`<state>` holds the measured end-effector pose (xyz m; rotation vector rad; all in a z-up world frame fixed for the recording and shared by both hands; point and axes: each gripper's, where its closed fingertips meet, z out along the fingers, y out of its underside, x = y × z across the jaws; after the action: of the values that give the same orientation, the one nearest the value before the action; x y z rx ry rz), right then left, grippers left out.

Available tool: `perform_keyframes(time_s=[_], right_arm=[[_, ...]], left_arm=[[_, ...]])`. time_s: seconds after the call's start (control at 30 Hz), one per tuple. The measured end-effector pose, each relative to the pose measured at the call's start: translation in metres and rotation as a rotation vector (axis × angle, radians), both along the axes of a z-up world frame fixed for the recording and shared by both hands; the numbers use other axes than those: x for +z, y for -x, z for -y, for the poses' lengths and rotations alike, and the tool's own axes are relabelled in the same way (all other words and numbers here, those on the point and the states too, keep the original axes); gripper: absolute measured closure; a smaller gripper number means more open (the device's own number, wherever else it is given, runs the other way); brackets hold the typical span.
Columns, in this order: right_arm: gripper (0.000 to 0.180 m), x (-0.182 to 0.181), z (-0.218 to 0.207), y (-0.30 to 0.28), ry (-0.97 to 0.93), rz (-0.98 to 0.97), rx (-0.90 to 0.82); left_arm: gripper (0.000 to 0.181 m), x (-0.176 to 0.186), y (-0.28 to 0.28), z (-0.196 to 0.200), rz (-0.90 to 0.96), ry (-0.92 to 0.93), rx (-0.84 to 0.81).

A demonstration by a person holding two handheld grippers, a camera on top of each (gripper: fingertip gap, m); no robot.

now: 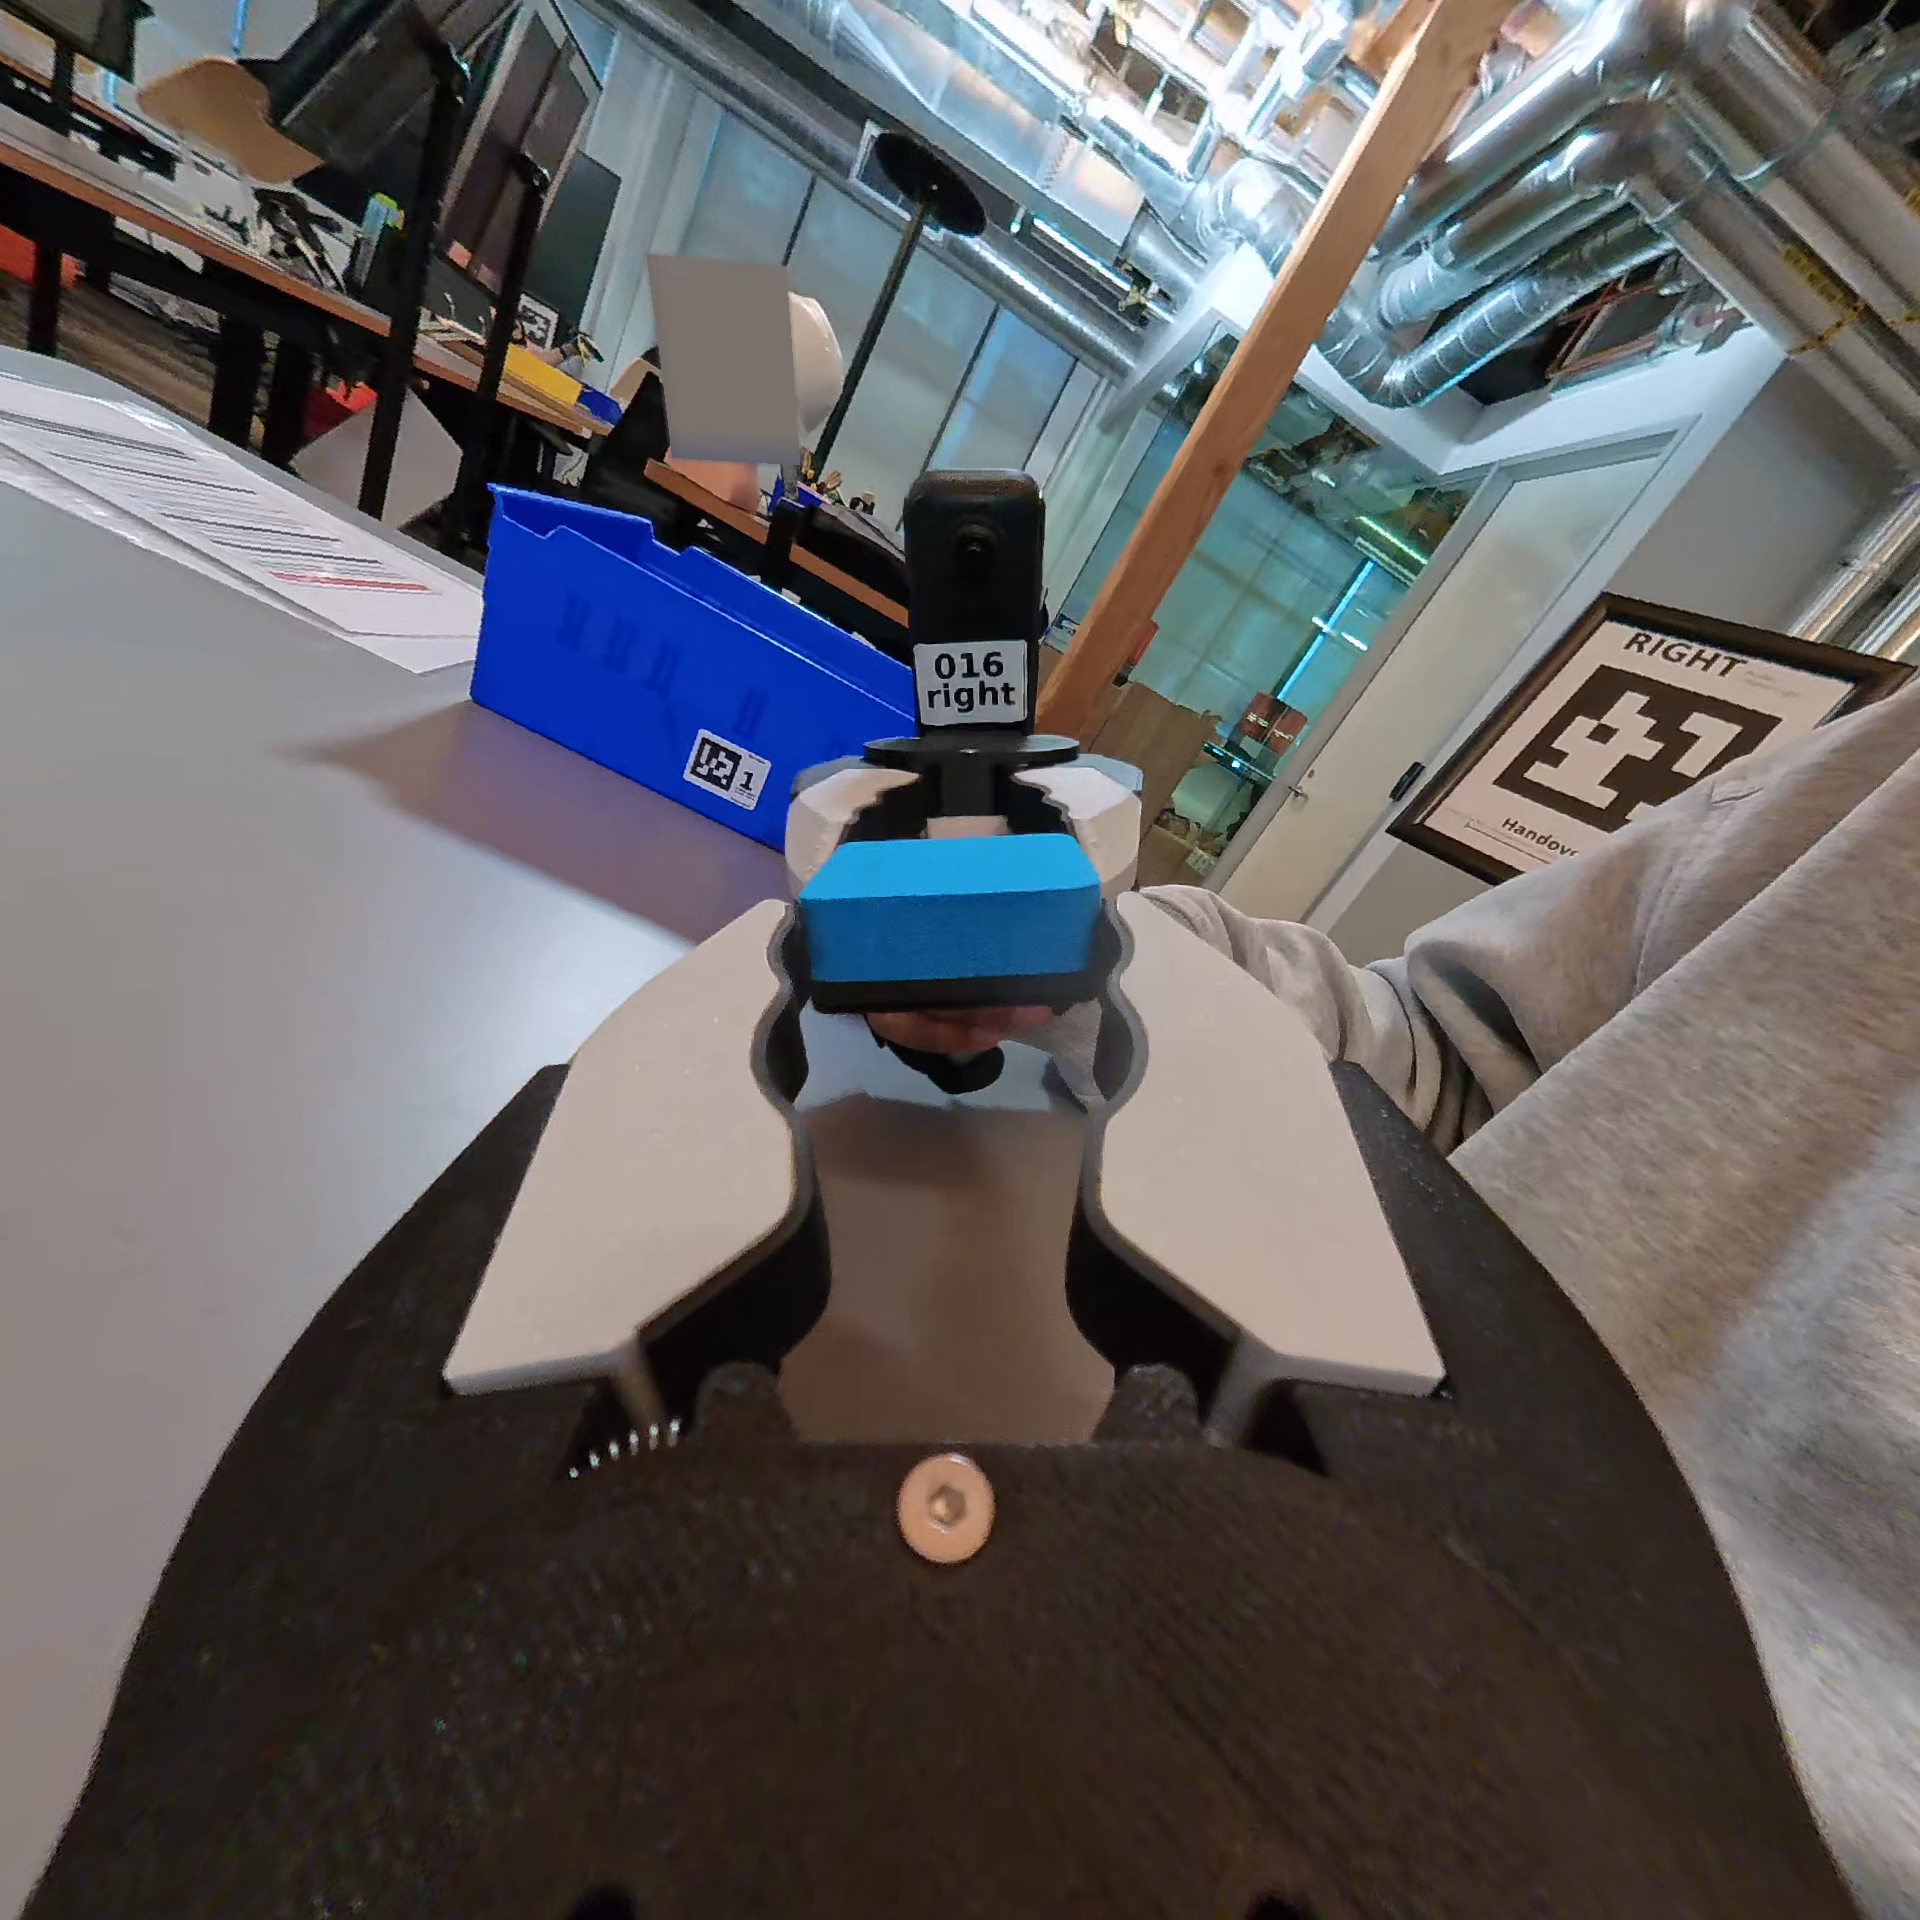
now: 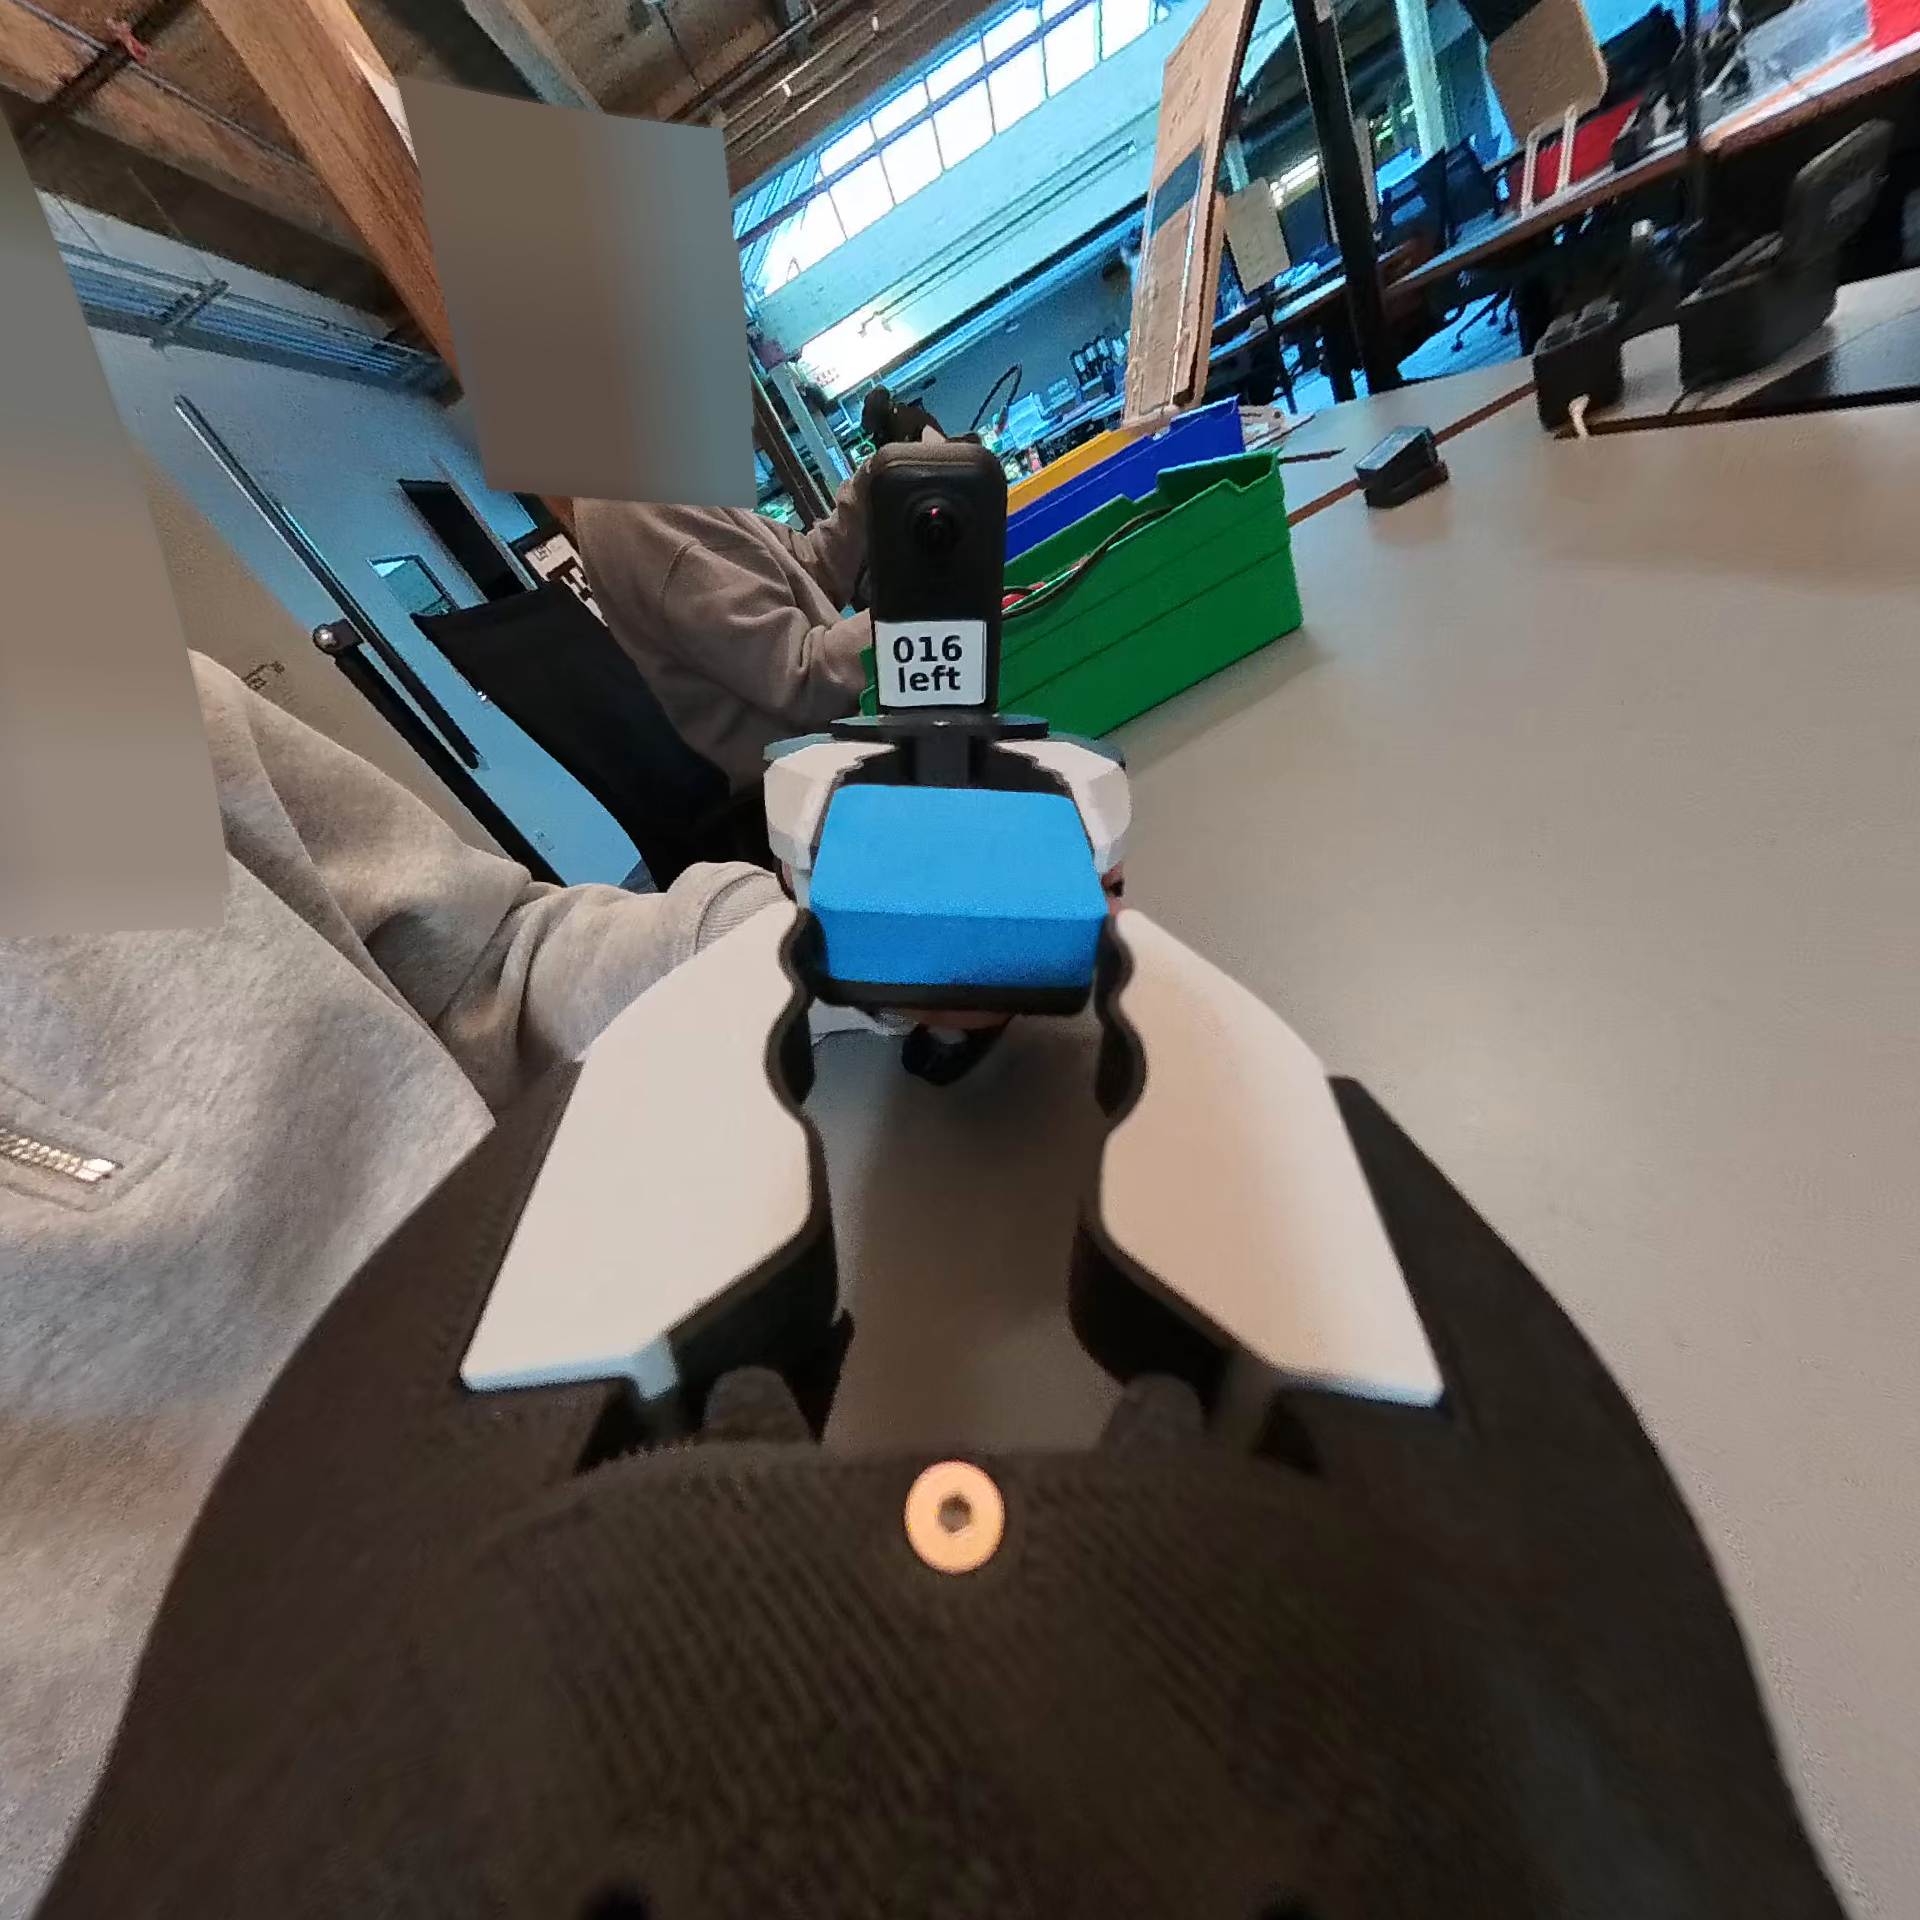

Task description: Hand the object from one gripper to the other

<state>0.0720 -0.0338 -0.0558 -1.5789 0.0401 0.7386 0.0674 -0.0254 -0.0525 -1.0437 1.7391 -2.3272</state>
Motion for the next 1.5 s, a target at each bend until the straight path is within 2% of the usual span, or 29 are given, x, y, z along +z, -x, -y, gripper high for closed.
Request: perform_keyframes(time_s=[0.23, 0.33, 0.4, 0.53, 0.67, 0.77, 0.9, 1.0, 1.1, 1.3, 1.37, 1.5], right_arm=[[0.127, 0.002, 0.0, -0.002, 0.008, -0.011, -0.008], [0.127, 0.004, 0.0, -0.008, 0.002, -0.017, -0.048], [0.127, 0.005, 0.001, -0.018, -0.001, 0.003, -0.108], [0.127, 0.009, 0.003, -0.032, -0.016, 0.07, -0.209], [0.127, 0.008, 0.004, -0.033, -0.007, -0.027, -0.183], [0.127, 0.009, 0.004, -0.034, -0.008, -0.031, -0.186], [0.128, 0.01, 0.004, -0.033, -0.018, 0.006, -0.194], [0.127, 0.009, 0.003, -0.033, -0.026, 0.062, -0.214], [0.127, 0.011, 0.002, -0.032, -0.057, 0.193, -0.252], [0.127, 0.008, -0.003, -0.021, -0.117, 0.495, -0.288], [0.127, 0.002, -0.005, -0.018, -0.102, 0.574, -0.281], [0.128, -0.009, -0.007, -0.013, -0.069, 0.656, -0.246]], left_arm=[[0.126, 0.003, -0.001, 0.0, 0.017, 0.014, 0.018], [0.11, 0.003, -0.008, -0.007, 0.025, 0.007, 0.089], [0.107, 0.003, -0.01, -0.01, 0.026, 0.004, 0.117], [0.112, 0.003, -0.014, -0.018, 0.011, 0.03, 0.156], [0.116, 0.007, -0.015, -0.026, 0.043, 0.026, 0.204], [0.115, 0.006, -0.015, -0.023, 0.065, -0.019, 0.214], [0.114, 0.0, -0.013, -0.013, 0.064, -0.068, 0.182], [0.117, -0.001, -0.012, -0.009, 0.022, -0.023, 0.131], [0.123, -0.001, -0.012, -0.012, -0.082, 0.106, 0.062], [0.128, -0.004, -0.012, -0.021, -0.357, 0.496, -0.15], [0.13, -0.004, -0.011, -0.021, -0.393, 0.536, -0.185], [0.136, -0.015, -0.008, -0.012, -0.479, 0.499, -0.237]])
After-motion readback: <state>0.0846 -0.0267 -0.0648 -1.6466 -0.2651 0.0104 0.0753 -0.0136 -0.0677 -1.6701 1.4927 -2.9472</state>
